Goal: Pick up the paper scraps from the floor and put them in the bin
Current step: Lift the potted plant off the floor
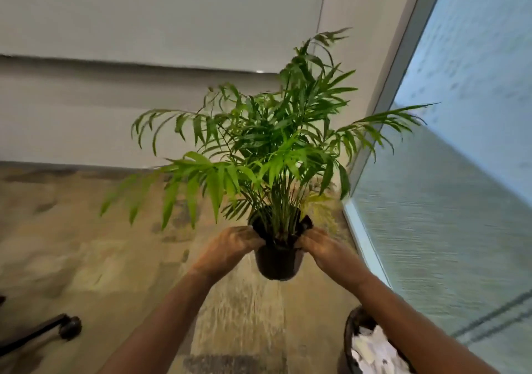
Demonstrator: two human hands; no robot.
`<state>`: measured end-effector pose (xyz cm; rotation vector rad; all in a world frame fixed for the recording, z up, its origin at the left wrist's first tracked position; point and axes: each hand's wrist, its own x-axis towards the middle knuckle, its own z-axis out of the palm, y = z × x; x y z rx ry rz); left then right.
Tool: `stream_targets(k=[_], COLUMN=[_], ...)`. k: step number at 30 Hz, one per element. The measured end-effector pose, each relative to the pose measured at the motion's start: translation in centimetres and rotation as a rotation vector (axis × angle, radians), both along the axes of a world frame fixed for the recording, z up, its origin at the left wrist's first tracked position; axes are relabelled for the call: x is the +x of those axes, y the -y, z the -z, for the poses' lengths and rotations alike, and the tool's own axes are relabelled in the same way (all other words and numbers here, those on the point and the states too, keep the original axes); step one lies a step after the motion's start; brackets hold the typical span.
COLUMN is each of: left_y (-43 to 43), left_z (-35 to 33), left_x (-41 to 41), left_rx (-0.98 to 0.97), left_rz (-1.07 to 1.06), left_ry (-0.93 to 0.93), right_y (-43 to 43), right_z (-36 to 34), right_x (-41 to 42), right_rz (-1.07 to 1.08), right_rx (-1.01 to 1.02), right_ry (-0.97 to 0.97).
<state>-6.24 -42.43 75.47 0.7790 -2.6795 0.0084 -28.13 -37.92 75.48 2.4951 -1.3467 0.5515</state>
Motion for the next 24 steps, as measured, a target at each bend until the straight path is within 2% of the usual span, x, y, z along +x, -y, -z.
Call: stream_targets(k=[2,5,9,15,17,22,24], left_y=[1.0,2.5,4.5,10.9,14.3,22.5,26.5], left_z=[-4.6,-9.7,-13.4,-14.5,-13.7,-14.2,-13.8], left_x=[-0.1,-0.7,-2.3,-6.7,-8.8,-13.4,-15.2], left_rx=[-0.042,-0.097,-0.159,-0.188,-0.142,-0.206,-0.111], left_rz=[-0.009,-0.023,-0.011,-0.007,-0.05,0.088,0.065], left_ry=[0.047,0.008,0.037,0.156,0.246,0.292,0.335], right_y=[0.4,1.0,2.5,7.6,9.9,17.8,21.5], right_z=[-4.5,-9.7,-13.1,-14.4,-14.1,-13.7,-13.0], right_x=[0.0,-0.1,-1.3,-5.4,-7.1,-11.9,-13.9], right_rz=[0.05,0.085,0.163,0.187,0.199,0.213,0.206], right_rx=[0.005,-0.005,-0.057,-0.118,-0.085,0.022,0.071], right_ry=[0.004,0.049,0.042,-0.071,-0.083,-0.156,-0.197])
